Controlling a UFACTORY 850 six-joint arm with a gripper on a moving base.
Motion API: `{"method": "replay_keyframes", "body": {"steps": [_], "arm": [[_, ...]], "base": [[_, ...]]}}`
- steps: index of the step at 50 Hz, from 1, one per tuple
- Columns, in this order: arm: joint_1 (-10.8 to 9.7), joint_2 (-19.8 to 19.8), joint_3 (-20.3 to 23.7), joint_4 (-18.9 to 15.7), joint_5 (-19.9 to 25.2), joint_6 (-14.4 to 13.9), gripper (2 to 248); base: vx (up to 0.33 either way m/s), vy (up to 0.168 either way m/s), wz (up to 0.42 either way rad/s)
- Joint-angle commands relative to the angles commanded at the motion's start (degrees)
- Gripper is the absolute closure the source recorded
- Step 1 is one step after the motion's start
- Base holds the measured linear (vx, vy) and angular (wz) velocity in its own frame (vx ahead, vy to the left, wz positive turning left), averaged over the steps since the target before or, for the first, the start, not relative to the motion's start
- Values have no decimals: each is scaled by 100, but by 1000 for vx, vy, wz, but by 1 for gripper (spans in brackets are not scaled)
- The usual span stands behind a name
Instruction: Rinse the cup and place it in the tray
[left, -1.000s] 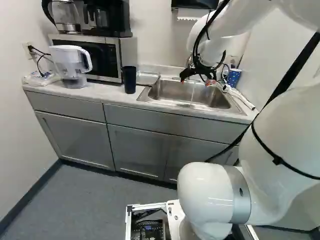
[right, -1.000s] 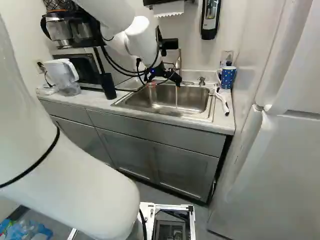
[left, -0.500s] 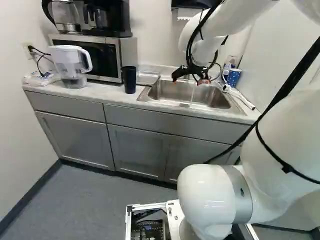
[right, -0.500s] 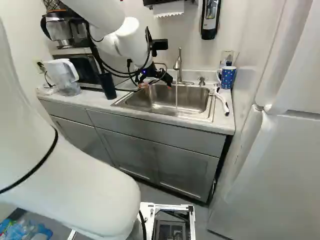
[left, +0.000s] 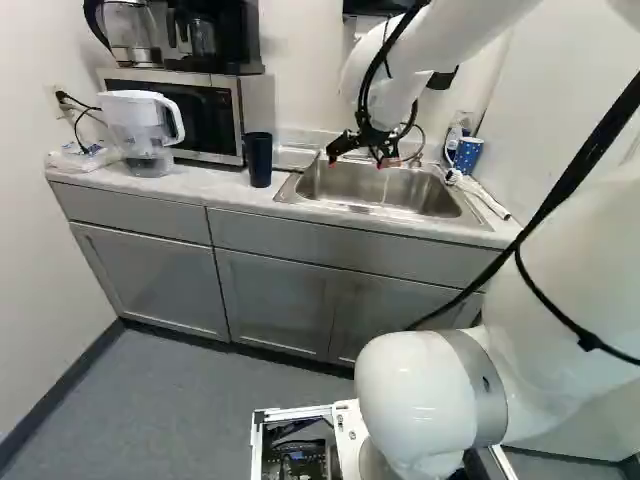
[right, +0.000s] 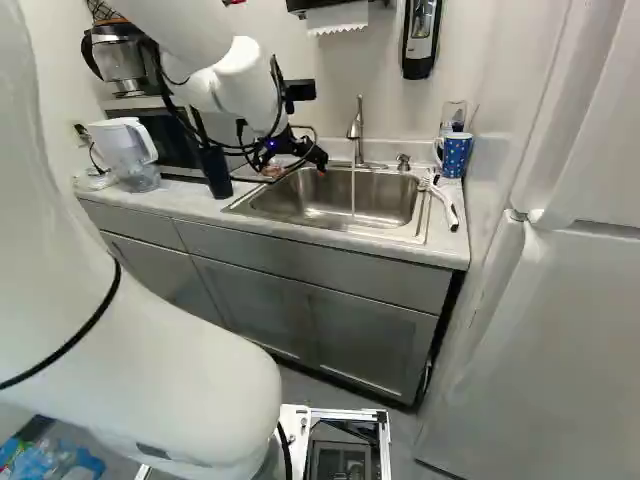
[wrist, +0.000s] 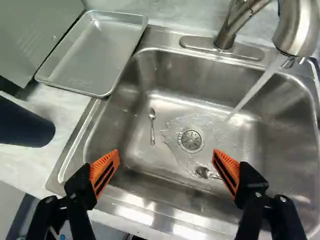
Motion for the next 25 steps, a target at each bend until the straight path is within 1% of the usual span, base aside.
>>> {"method": "replay_keyframes", "body": {"steps": [25], "arm": [[524, -72, -66, 0, 0, 0, 3]], "base": [[0, 0, 0]]}}
